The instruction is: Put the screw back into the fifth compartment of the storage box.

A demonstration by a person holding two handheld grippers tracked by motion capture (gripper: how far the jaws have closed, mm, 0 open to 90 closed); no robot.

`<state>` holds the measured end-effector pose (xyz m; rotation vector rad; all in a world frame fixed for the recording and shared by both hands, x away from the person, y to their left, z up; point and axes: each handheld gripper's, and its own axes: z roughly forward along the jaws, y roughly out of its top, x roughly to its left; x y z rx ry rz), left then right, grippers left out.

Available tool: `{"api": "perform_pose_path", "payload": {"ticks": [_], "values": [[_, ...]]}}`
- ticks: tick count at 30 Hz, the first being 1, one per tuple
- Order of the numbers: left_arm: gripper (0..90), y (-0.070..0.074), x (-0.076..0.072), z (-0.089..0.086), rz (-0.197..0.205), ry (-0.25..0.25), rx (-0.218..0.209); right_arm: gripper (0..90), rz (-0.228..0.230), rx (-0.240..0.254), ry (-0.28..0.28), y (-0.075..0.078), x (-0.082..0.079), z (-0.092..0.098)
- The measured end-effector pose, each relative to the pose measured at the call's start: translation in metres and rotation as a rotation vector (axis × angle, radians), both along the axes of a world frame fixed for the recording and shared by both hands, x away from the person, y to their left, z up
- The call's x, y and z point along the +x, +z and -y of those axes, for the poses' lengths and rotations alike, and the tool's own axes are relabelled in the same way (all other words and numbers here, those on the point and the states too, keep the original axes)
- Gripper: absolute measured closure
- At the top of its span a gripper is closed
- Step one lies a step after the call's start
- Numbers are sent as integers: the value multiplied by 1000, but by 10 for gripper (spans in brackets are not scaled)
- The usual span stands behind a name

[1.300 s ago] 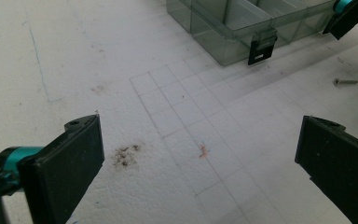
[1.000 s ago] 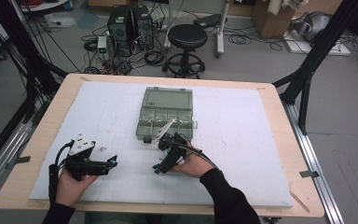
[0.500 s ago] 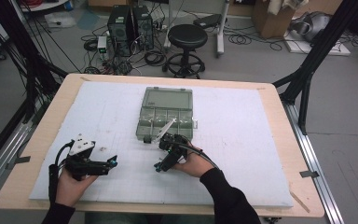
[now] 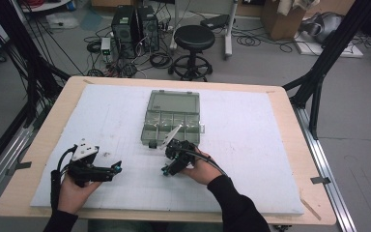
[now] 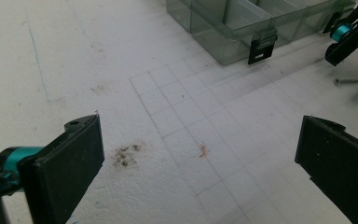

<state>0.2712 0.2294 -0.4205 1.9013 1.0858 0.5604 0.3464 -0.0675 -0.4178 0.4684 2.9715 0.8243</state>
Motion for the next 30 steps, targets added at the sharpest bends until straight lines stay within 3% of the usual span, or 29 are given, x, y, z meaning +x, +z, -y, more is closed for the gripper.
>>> {"api": "perform_pose_path", "payload": {"ticks": [15,30], "values": [[17,0,0,0,0,-3,0,730,36,-24,33,1,0,0],[17,0,0,-1,1,-3,-1,836,38,-34,46,0,0,-4]]}}
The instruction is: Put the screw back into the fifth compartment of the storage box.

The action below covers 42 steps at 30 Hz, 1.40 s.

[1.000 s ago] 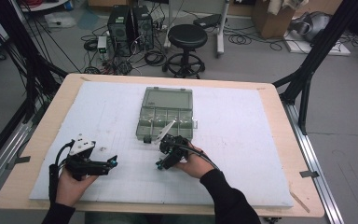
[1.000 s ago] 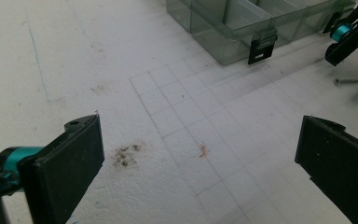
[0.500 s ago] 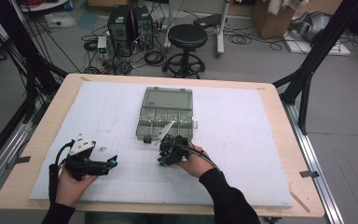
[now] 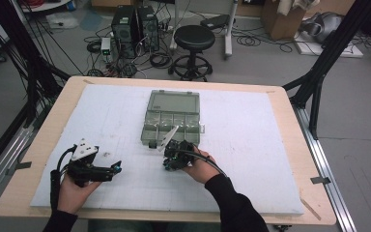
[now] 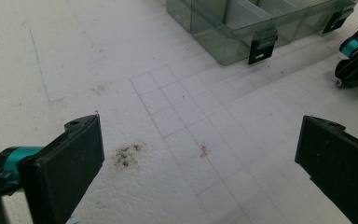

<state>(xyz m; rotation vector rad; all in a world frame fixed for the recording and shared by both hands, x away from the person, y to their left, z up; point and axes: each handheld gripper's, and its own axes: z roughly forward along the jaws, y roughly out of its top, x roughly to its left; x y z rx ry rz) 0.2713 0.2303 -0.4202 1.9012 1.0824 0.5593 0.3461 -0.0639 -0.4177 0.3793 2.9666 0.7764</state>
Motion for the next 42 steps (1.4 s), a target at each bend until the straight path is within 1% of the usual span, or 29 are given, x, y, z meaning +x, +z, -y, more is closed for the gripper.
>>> {"api": "perform_pose_path", "payload": {"ticks": [4,14,18,19,22,24,27,32,36,41,42], "values": [[17,0,0,0,1,-2,2,848,-3,-3,2,0,0,0],[17,-1,0,1,-4,1,-4,858,-24,10,-8,-1,3,1],[17,-1,0,1,-5,1,0,861,-46,27,-9,-1,5,3],[17,-1,1,2,-5,-1,-1,862,-40,31,-13,-1,6,4],[17,-1,1,2,-5,-2,2,863,-53,50,-21,0,9,6],[17,-1,1,2,-6,-3,7,863,-53,59,-24,1,10,8],[17,-2,2,3,-5,-2,3,863,-60,68,-24,3,10,9],[17,-1,1,3,-6,-8,9,863,-56,89,-18,11,12,13],[17,-1,0,3,-5,-11,8,863,-50,106,-20,24,13,14],[17,-1,0,3,-4,-14,9,863,-23,119,-8,43,18,15],[17,-1,0,3,-4,-13,8,863,-23,119,-8,43,18,15]]}}
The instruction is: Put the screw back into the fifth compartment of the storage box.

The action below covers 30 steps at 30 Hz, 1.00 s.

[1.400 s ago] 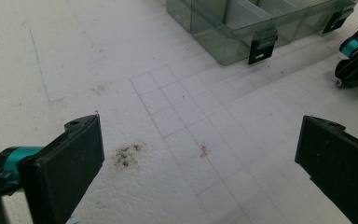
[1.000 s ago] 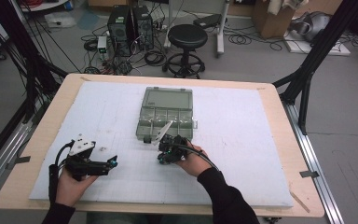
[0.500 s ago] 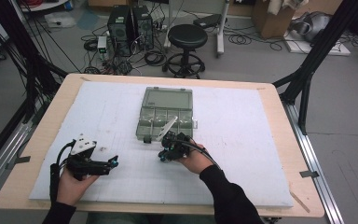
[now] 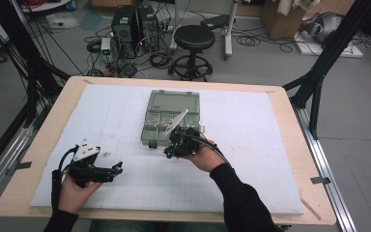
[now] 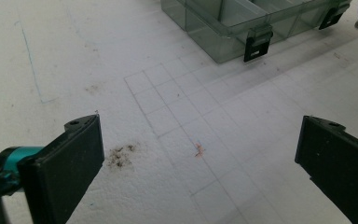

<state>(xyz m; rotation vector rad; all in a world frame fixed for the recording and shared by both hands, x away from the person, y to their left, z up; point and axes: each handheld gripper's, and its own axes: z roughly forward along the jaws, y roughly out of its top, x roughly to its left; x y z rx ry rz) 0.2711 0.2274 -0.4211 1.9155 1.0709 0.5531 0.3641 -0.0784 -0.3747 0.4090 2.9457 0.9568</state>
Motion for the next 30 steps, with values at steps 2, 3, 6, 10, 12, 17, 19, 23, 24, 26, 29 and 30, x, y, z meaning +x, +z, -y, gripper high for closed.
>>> {"api": "perform_pose_path", "payload": {"ticks": [2,3,6,10,12,17,19,23,24,26,29,30], "values": [[17,0,0,-1,0,-1,1,863,1,7,5,8,3,-1],[17,0,0,-1,-1,1,1,863,9,8,12,14,5,-2],[17,0,0,-1,-1,0,-3,863,9,13,15,20,9,-4],[17,0,-1,0,1,1,-4,863,19,9,26,28,13,-7],[17,0,-1,0,0,0,-3,863,17,12,24,31,14,-7],[17,0,-2,-2,2,6,-5,863,24,18,37,39,20,-10],[17,0,-2,-2,0,4,-3,863,19,15,37,43,21,-12],[17,0,-2,-2,-1,1,-1,863,28,19,42,49,25,-16],[17,0,-2,-2,-3,-1,2,863,30,16,46,50,26,-17],[17,0,-2,-1,-5,0,-2,863,32,20,49,53,28,-18],[17,0,-2,-1,-2,-2,4,863,32,22,45,57,30,-21],[17,0,-2,-1,-2,-2,5,863,29,30,47,57,31,-21]]}}
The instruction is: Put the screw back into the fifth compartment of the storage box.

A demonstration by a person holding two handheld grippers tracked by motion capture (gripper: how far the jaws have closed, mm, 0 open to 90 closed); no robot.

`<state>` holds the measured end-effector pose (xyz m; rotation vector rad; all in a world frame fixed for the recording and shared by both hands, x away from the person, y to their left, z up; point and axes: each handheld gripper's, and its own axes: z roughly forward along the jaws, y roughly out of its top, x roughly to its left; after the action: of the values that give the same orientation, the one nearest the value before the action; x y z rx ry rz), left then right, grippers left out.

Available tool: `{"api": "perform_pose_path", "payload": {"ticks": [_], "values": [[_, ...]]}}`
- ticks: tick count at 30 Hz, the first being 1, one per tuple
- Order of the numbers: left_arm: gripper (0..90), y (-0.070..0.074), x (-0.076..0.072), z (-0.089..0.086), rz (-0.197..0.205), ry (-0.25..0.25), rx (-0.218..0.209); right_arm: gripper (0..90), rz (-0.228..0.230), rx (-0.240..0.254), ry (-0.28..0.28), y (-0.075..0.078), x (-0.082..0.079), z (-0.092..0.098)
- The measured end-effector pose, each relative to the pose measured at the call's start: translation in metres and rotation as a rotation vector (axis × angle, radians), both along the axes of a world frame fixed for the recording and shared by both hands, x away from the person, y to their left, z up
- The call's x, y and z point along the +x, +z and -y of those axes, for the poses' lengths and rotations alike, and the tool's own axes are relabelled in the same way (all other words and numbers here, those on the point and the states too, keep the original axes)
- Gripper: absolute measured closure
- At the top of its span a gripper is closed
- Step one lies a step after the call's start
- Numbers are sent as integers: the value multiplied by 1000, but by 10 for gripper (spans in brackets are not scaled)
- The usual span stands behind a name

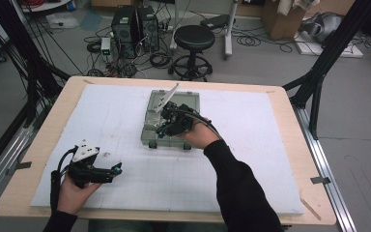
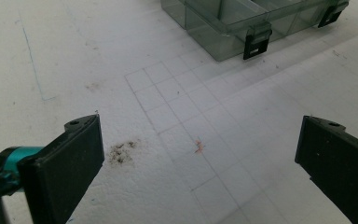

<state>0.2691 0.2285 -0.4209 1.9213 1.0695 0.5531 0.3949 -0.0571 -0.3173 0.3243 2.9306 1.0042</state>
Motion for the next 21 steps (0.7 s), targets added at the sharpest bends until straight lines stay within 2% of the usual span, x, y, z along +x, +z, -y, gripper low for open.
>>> {"api": "perform_pose_path", "payload": {"ticks": [8,10,11,17,21], "values": [[17,0,0,0,-1,1,-2,863,-4,-1,-3,4,7,-4],[17,0,0,0,-3,-1,-2,863,-2,2,1,5,9,-6],[17,0,0,0,-1,-2,-3,863,-5,-12,-1,7,9,-9],[17,0,0,0,0,-2,-5,863,4,-3,9,11,14,-15],[17,0,0,0,1,-1,-5,863,-6,-3,7,13,18,-22]]}}
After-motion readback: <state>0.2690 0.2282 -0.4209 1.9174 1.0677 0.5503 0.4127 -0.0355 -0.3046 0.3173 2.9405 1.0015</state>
